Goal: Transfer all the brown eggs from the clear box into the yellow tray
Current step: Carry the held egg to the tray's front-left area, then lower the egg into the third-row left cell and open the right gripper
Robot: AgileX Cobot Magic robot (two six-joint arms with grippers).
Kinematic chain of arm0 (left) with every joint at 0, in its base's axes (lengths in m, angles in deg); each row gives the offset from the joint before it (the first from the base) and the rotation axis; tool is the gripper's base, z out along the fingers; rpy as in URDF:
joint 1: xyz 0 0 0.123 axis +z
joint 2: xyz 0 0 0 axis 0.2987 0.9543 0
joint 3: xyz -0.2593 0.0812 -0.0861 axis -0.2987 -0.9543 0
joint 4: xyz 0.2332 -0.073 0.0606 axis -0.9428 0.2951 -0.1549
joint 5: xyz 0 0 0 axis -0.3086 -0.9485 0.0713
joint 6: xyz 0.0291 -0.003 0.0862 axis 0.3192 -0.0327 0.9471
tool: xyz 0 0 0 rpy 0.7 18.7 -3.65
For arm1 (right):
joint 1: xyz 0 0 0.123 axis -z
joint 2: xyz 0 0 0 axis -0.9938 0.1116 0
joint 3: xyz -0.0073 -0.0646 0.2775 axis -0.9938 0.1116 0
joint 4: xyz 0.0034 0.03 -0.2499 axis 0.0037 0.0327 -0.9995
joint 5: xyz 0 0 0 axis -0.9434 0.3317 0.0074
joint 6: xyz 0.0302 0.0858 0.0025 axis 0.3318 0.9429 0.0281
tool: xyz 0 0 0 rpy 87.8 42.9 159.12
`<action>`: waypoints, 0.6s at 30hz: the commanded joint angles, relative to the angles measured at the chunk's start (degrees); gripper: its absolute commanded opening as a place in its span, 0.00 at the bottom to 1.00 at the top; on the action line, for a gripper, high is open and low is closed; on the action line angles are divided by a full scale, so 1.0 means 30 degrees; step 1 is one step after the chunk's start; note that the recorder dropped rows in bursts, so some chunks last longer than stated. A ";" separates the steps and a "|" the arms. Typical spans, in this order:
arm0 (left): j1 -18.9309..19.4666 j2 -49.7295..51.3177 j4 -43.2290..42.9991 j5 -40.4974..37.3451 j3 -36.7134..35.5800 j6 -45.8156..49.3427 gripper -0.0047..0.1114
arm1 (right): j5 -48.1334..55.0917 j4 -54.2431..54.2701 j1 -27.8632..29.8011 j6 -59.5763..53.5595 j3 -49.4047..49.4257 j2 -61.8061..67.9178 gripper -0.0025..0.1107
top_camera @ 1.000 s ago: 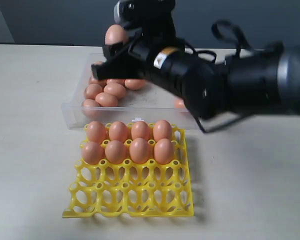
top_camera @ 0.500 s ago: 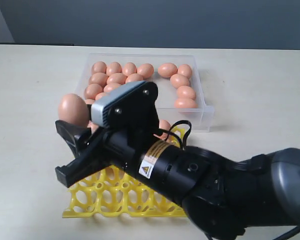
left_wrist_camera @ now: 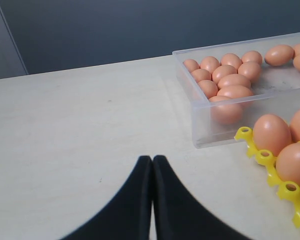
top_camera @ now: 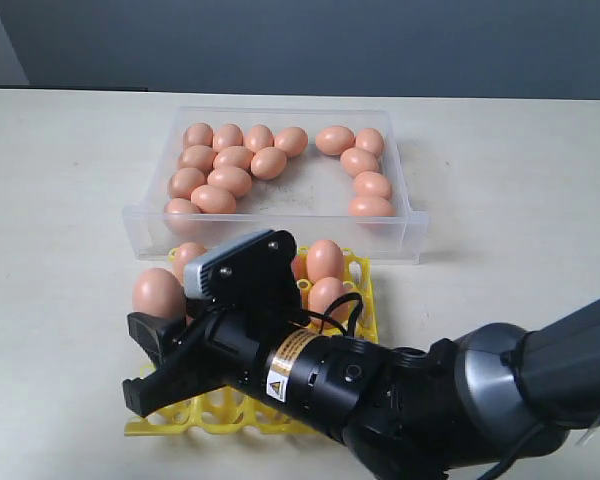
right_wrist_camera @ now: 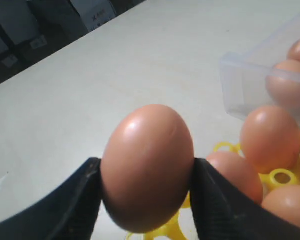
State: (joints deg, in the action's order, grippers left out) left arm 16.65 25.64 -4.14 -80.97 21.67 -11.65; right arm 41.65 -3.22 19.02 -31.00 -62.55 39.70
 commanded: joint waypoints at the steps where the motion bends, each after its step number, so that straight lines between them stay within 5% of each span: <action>1: 0.0080 -0.0093 0.0000 0.0163 -0.0075 -0.0009 0.04 | 0.0999 -0.0720 -0.0045 0.0750 0.0059 0.0033 0.02; 18: 0.0080 -0.0093 0.0000 0.0163 -0.0075 -0.0009 0.04 | 0.4758 -0.1643 -0.0045 0.4698 0.0023 0.0033 0.03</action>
State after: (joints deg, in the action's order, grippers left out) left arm 16.65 25.64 -4.14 -80.97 21.67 -11.65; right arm 54.90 -6.02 19.02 -19.70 -62.55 39.83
